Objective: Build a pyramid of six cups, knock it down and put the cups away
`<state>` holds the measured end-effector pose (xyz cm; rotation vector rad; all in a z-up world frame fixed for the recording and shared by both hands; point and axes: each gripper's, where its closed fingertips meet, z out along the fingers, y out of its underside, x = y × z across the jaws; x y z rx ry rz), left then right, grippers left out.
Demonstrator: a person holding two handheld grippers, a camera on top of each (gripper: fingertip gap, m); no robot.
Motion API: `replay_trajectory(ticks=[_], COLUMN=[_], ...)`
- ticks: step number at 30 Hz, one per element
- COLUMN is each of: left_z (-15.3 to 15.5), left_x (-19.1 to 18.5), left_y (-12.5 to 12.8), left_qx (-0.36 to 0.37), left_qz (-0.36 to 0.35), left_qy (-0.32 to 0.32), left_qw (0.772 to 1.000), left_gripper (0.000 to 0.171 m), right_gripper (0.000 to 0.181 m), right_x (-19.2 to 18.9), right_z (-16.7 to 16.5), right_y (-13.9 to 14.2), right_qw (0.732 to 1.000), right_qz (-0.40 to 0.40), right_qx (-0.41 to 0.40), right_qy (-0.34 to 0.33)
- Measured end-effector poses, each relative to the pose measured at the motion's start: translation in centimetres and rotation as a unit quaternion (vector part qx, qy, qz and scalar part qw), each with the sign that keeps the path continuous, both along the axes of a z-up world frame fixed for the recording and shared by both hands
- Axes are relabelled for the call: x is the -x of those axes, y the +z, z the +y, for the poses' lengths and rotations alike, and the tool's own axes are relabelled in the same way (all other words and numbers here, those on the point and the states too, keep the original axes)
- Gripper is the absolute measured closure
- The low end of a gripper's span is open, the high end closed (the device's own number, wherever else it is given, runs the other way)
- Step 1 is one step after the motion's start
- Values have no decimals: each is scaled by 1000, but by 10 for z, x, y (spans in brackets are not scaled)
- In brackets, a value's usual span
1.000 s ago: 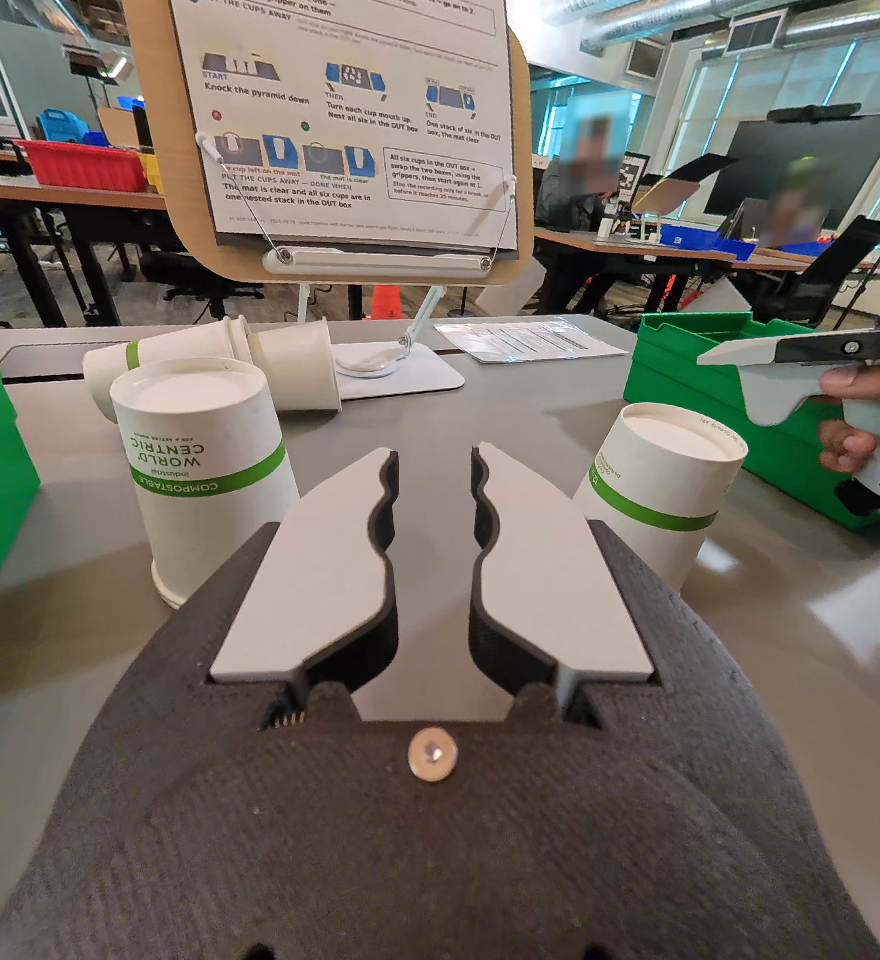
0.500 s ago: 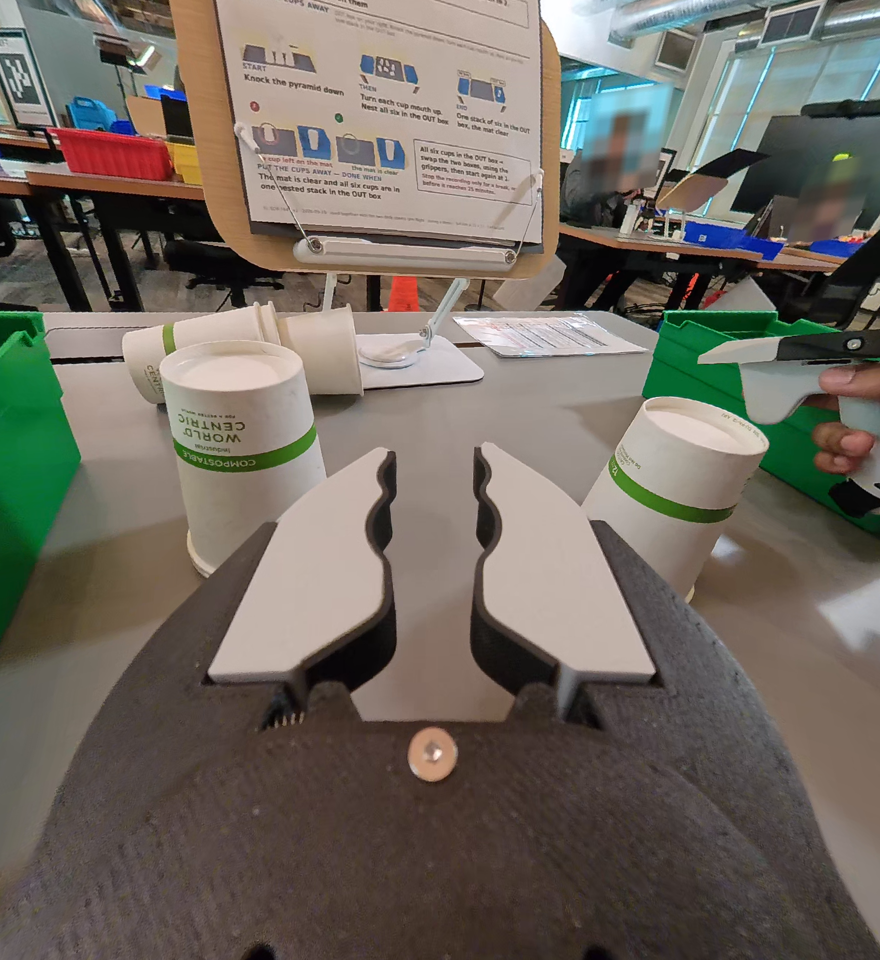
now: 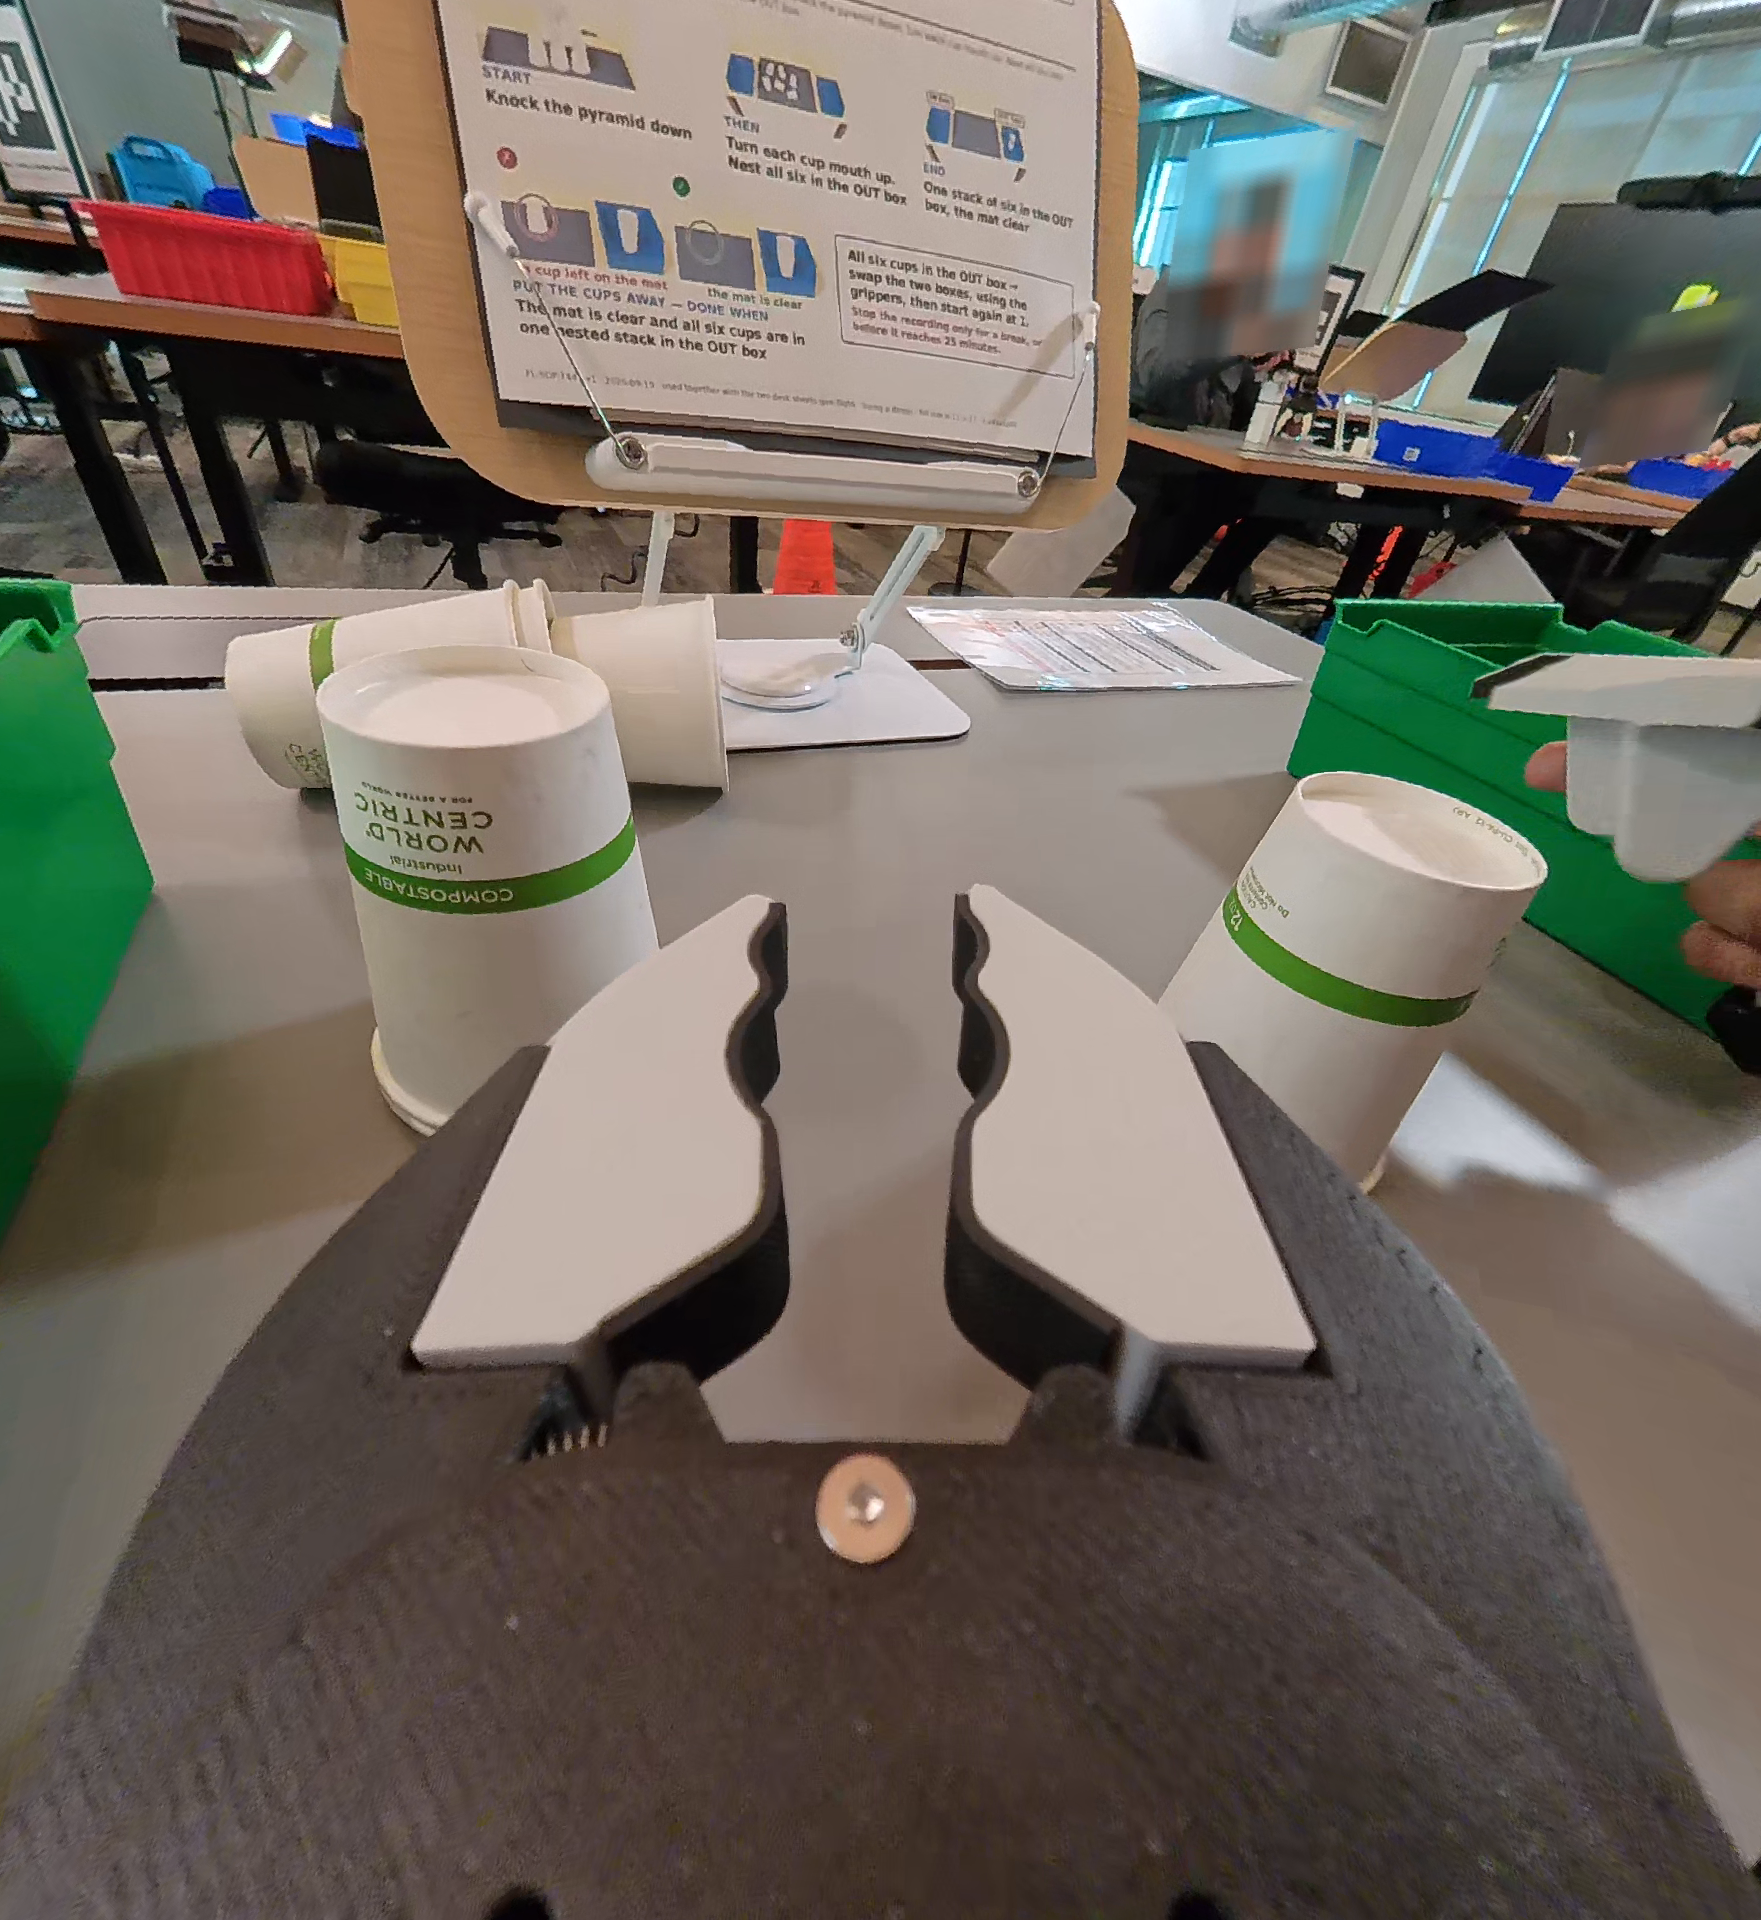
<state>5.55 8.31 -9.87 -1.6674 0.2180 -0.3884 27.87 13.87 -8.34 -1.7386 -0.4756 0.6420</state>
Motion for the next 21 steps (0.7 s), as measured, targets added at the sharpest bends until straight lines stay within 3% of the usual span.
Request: replay_trajectory(ticks=[4, 8, 21], left_z=[0, 0, -2], left_x=[-1, -3, -10], left_y=[-2, -4, -7], left_qx=[10, 13, 20], left_qz=[-10, -9, 0], left_qy=[-5, -8, -21], left_qw=[1000, 1000, 1000], left_gripper=[140, 140, 139], right_gripper=[107, 100, 94], right_x=[30, 45, 66], right_z=[-29, -38, -43], right_y=[13, 3, -18], right_qw=[994, 989, 984], right_qz=[6, -25, -54], right_qx=[-58, -74, -51], right_qy=[88, 127, 161])
